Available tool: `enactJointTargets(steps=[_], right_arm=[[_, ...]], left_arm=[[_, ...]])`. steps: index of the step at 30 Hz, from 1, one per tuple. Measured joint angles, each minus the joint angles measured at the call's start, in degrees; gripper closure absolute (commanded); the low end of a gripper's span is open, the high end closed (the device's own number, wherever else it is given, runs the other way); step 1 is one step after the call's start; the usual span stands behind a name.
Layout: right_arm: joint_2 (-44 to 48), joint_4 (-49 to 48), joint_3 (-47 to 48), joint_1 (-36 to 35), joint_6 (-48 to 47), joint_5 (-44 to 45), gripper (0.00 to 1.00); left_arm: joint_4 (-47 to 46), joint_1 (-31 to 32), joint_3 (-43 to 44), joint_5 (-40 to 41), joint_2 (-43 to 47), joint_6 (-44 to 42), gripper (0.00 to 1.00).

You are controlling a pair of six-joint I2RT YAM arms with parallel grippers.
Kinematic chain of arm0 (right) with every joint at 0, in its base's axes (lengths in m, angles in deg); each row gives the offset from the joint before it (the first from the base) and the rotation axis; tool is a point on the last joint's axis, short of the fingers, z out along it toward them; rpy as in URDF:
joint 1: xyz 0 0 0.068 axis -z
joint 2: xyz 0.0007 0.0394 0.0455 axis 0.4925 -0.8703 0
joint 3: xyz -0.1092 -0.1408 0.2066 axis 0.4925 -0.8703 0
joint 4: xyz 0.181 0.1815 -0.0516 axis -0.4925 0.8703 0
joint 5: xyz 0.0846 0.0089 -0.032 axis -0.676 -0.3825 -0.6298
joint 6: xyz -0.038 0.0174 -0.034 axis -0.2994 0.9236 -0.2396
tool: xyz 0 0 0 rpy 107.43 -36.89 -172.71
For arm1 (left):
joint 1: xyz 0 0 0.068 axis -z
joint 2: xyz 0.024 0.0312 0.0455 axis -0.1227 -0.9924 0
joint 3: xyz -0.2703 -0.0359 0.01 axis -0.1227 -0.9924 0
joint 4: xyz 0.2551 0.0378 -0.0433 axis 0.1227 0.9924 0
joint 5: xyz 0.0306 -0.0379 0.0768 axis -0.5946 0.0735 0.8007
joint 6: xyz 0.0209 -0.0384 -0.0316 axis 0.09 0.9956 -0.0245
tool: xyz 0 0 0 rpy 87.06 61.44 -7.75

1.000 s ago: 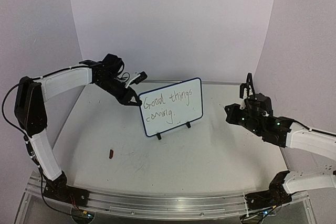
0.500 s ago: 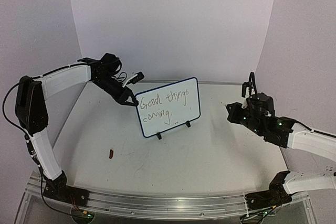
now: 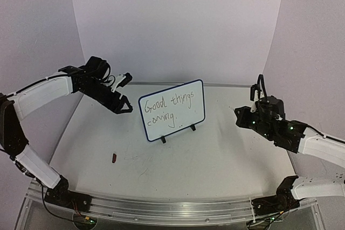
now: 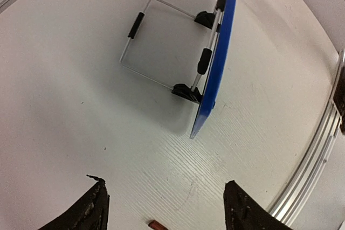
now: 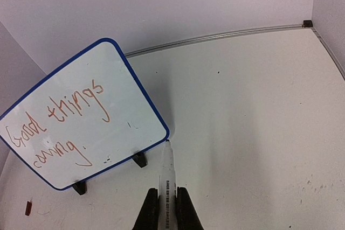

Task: Write a sentence on the whiteboard
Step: Move the pen cap to the center of the board.

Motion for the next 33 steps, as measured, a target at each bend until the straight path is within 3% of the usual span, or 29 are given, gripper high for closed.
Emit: enactJointTargets(steps=[8, 17, 23, 33], right_arm=[[1.96, 2.96, 0.01, 0.00, 0.37, -1.94, 1.00], [2.95, 4.48, -0.43, 0.00, 3.79, -7.39, 1.00], [3.17, 4.86, -1.54, 0.00, 6.00, -12.07, 1.00], [8.74, 5.24, -5.77, 0.00, 12.56, -15.53, 1.00]], left_arm=[[-6.76, 0.02, -17.74, 8.47, 19.04, 17.04, 0.21], [-13.92, 0.02, -39.71, 10.03, 24.64, 39.12, 0.22], [-18.06, 0.02, -45.41, 9.60, 24.70, 46.95, 0.22], [-24.56, 0.07, -48.56, 6.15, 21.87, 51.19, 0.22]])
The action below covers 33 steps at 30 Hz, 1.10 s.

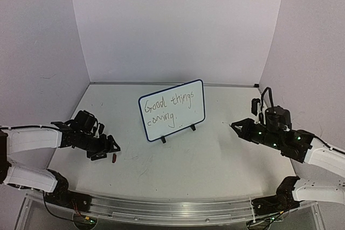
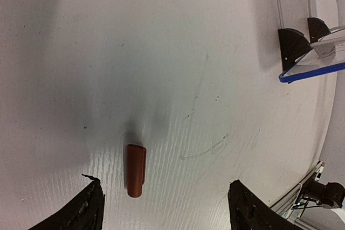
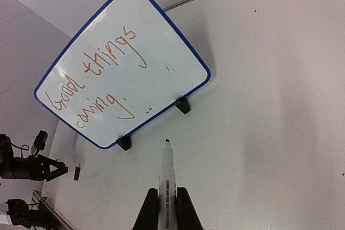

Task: Write a sentence on the whiteboard
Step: Move the pen cap to the center of the board.

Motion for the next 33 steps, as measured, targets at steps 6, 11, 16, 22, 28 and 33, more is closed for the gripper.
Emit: enactJointTargets(steps=[6, 11, 16, 22, 28, 33], right_arm=[[2.28, 0.38, -2.19, 0.00, 3.25, -0.53, 1.00], [4.29, 0.53, -2.92, 0.00, 3.47, -0.74, 1.00], [7.11, 0.55, -3.05, 0.00, 3.17, -0.67, 1.00], [8.20, 0.70, -3.78, 0.00, 3.09, -0.67, 1.00], [7.85, 0.86, -3.83, 0.00, 3.00, -0.67, 1.00], [7.21, 0.86, -3.83, 0.00, 2.87, -0.67, 1.00]], left_arm=[[-1.37, 0.07, -0.98, -2.02, -1.93, 0.73, 0.22], [-2.48, 0.35, -0.98, -3.45, -4.36, 0.71, 0.22], [-3.82, 1.20, -0.96, -4.16, -6.14, 0.87, 0.22], [-6.35, 3.12, -0.96, -4.74, -7.27, 1.87, 0.22], [-13.55, 5.96, -0.80, -5.95, -10.70, 3.67, 0.22], [-19.67, 8.07, 0.66, -6.21, -14.82, 4.52, 0.22]])
